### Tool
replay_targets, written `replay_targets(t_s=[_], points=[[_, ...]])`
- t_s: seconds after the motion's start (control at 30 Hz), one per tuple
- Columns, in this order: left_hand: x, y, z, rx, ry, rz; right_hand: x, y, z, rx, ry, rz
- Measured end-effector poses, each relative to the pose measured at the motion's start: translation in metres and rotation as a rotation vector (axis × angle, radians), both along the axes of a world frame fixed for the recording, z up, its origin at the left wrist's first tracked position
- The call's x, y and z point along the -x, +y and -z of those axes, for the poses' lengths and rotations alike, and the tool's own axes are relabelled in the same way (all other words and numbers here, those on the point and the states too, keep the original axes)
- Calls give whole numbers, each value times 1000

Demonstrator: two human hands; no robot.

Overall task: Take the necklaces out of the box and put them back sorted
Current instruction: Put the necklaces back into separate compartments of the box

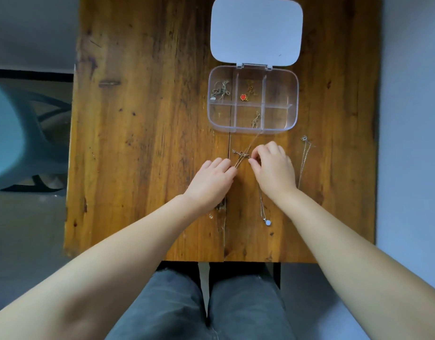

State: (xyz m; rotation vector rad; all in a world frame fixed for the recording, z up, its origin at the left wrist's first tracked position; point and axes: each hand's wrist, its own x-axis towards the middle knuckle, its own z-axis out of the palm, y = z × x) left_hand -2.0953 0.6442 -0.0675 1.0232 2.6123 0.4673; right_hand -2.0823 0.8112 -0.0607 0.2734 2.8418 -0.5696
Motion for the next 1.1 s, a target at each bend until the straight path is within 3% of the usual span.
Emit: replay_targets(t_s=[0.3, 0.67, 0.83, 0.93, 1.0, 1.1], points=[[-57, -55, -3, 19, -21, 74, -3, 21, 3, -19, 18, 101], [-95, -65, 3, 58, -18, 118, -1, 24, 5, -12, 14, 84], [-77, -38, -7, -6, -4, 66, 3, 29, -8, 310, -44, 227], [-52, 12, -19, -205, -327, -348, 7, 33, -27, 650, -141, 334], [-27, 45, -31, -423, -626, -613, 7, 35, -47, 749, -155, 289], [2, 73, -47, -630, -994, -573, 7, 38, -78, 828, -89, 229]])
